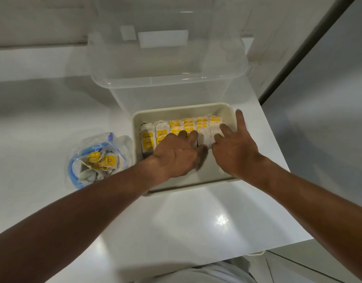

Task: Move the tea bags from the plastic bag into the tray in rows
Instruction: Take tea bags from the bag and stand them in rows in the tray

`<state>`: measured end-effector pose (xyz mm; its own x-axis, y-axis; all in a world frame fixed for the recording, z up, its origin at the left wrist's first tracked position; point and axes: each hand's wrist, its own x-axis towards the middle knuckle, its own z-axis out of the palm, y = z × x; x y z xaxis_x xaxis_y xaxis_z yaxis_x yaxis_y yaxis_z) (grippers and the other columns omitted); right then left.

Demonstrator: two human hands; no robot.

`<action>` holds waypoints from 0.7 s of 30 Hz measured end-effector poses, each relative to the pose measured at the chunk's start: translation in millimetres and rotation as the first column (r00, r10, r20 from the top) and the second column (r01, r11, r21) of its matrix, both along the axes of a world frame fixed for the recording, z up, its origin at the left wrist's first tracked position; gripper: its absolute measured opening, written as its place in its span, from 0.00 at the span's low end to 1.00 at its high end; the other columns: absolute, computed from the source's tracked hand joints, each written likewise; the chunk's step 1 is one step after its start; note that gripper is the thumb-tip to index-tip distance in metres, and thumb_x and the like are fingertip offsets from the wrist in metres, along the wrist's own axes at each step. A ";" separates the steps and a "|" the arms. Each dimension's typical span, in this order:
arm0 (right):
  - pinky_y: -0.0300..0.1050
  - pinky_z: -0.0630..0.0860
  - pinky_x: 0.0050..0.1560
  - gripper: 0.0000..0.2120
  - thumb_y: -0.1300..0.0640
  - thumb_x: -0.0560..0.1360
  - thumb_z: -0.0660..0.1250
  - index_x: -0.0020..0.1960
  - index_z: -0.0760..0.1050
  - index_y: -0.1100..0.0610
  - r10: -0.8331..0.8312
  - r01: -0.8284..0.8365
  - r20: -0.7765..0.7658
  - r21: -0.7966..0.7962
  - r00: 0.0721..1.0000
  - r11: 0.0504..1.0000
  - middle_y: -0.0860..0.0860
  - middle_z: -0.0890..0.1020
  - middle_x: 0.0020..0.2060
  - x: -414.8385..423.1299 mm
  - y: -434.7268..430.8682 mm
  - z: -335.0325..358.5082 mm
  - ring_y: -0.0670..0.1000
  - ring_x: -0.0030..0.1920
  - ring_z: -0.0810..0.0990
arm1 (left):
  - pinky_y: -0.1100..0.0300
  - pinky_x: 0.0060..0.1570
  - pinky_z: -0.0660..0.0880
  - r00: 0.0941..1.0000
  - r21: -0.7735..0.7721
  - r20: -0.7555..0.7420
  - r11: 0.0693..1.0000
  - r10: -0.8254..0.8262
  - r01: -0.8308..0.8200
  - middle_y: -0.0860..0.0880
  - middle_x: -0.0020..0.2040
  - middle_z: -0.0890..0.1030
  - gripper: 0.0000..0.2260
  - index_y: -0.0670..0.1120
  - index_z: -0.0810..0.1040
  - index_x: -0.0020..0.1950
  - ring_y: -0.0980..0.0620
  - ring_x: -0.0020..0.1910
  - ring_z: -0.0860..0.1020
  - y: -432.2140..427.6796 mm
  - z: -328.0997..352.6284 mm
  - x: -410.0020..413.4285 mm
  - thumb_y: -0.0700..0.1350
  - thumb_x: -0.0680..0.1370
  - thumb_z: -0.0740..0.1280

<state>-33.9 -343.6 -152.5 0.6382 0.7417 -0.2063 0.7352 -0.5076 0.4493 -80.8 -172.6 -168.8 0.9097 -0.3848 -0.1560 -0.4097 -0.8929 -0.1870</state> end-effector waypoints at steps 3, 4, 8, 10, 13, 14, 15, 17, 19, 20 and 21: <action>0.80 0.60 0.63 0.15 0.61 0.73 0.60 0.32 0.82 0.56 0.026 -0.027 0.071 0.018 0.997 0.999 0.53 0.77 0.27 2.2 -4.5 0.9 0.60 0.41 0.80 | 0.52 0.38 0.69 0.994 0.021 0.055 0.996 -0.091 0.090 0.44 0.63 0.73 0.23 0.52 0.70 0.72 0.42 0.53 0.75 6.0 -1.9 1.5 0.59 0.79 0.60; 0.80 0.61 0.62 0.15 0.61 0.74 0.61 0.33 0.82 0.56 0.013 -0.016 0.067 0.046 0.998 0.999 0.53 0.78 0.27 1.8 -4.5 2.0 0.60 0.41 0.80 | 0.50 0.43 0.71 0.991 0.042 0.057 0.992 -0.122 0.120 0.44 0.66 0.72 0.25 0.52 0.69 0.73 0.41 0.55 0.74 7.6 -3.2 2.9 0.61 0.79 0.58; 0.78 0.63 0.63 0.08 0.56 0.74 0.66 0.42 0.84 0.56 0.000 -0.001 0.063 0.010 0.998 1.000 0.53 0.83 0.35 2.1 -0.9 -4.6 0.59 0.50 0.81 | 0.43 0.64 0.65 0.990 0.118 0.040 0.984 -0.139 0.133 0.44 0.75 0.65 0.31 0.50 0.58 0.79 0.39 0.70 0.65 9.4 -8.7 3.0 0.64 0.81 0.54; 0.78 0.60 0.65 0.13 0.56 0.75 0.61 0.40 0.84 0.56 -0.024 0.023 0.038 0.027 0.999 0.999 0.53 0.82 0.33 4.2 -3.4 -7.8 0.60 0.49 0.81 | 0.40 0.68 0.61 0.988 0.143 0.042 0.980 -0.146 0.138 0.43 0.76 0.63 0.33 0.49 0.53 0.80 0.38 0.73 0.61 10.2 -10.5 0.0 0.64 0.81 0.54; 0.79 0.52 0.68 0.17 0.55 0.75 0.56 0.43 0.84 0.55 -0.017 0.015 0.027 0.067 0.999 0.998 0.54 0.83 0.37 3.6 -6.0 -8.2 0.62 0.53 0.80 | 0.38 0.70 0.58 0.989 0.136 0.035 0.981 -0.143 0.137 0.43 0.79 0.59 0.33 0.50 0.50 0.81 0.37 0.75 0.58 13.1 -10.4 -3.7 0.64 0.81 0.53; 0.78 0.49 0.68 0.17 0.54 0.75 0.56 0.47 0.84 0.54 -0.020 0.019 0.016 0.064 1.000 0.998 0.54 0.83 0.41 2.6 -6.0 -5.3 0.62 0.56 0.78 | 0.38 0.71 0.58 0.990 0.120 0.032 0.984 -0.136 0.131 0.42 0.79 0.58 0.33 0.50 0.50 0.81 0.37 0.75 0.58 13.9 -9.0 -5.0 0.64 0.81 0.53; 0.77 0.47 0.68 0.15 0.52 0.75 0.58 0.51 0.83 0.53 -0.008 0.006 0.022 0.076 1.000 0.997 0.54 0.83 0.46 2.6 -5.8 -3.2 0.61 0.59 0.77 | 0.39 0.71 0.58 0.992 0.088 0.030 0.989 -0.120 0.117 0.42 0.79 0.57 0.32 0.51 0.52 0.81 0.37 0.75 0.58 14.4 -6.3 -6.4 0.64 0.81 0.52; 0.77 0.48 0.68 0.17 0.46 0.74 0.64 0.59 0.80 0.51 -0.026 0.023 0.014 0.129 1.000 0.991 0.55 0.81 0.54 1.6 -4.9 1.5 0.61 0.63 0.74 | 0.40 0.71 0.59 0.997 0.010 0.038 0.998 -0.069 0.069 0.42 0.79 0.58 0.31 0.51 0.55 0.80 0.38 0.75 0.60 16.2 0.3 -9.6 0.65 0.81 0.53; 0.75 0.55 0.67 0.22 0.42 0.72 0.64 0.62 0.78 0.51 -0.036 0.036 -0.004 0.228 0.999 0.973 0.55 0.81 0.57 -0.9 -0.7 6.4 0.61 0.65 0.74 | 0.40 0.69 0.63 0.997 -0.052 0.065 0.998 -0.029 0.033 0.42 0.77 0.64 0.31 0.52 0.61 0.78 0.38 0.73 0.64 22.5 6.3 -13.9 0.66 0.79 0.55; 0.74 0.58 0.66 0.23 0.41 0.72 0.61 0.62 0.78 0.51 -0.039 0.046 -0.029 0.301 0.999 0.952 0.54 0.81 0.58 -3.0 2.3 9.2 0.61 0.64 0.75 | 0.41 0.66 0.66 0.996 -0.074 0.088 0.997 -0.027 0.034 0.42 0.74 0.67 0.30 0.53 0.65 0.76 0.38 0.71 0.67 26.5 8.4 -16.1 0.66 0.78 0.58; 0.72 0.62 0.65 0.24 0.40 0.72 0.60 0.61 0.79 0.51 -0.039 0.061 -0.066 0.378 0.997 0.924 0.54 0.81 0.58 -5.2 4.3 10.2 0.60 0.63 0.77 | 0.41 0.64 0.68 0.994 -0.086 0.107 0.995 -0.032 0.041 0.42 0.71 0.71 0.29 0.53 0.69 0.73 0.38 0.69 0.69 31.0 10.2 -18.5 0.66 0.76 0.60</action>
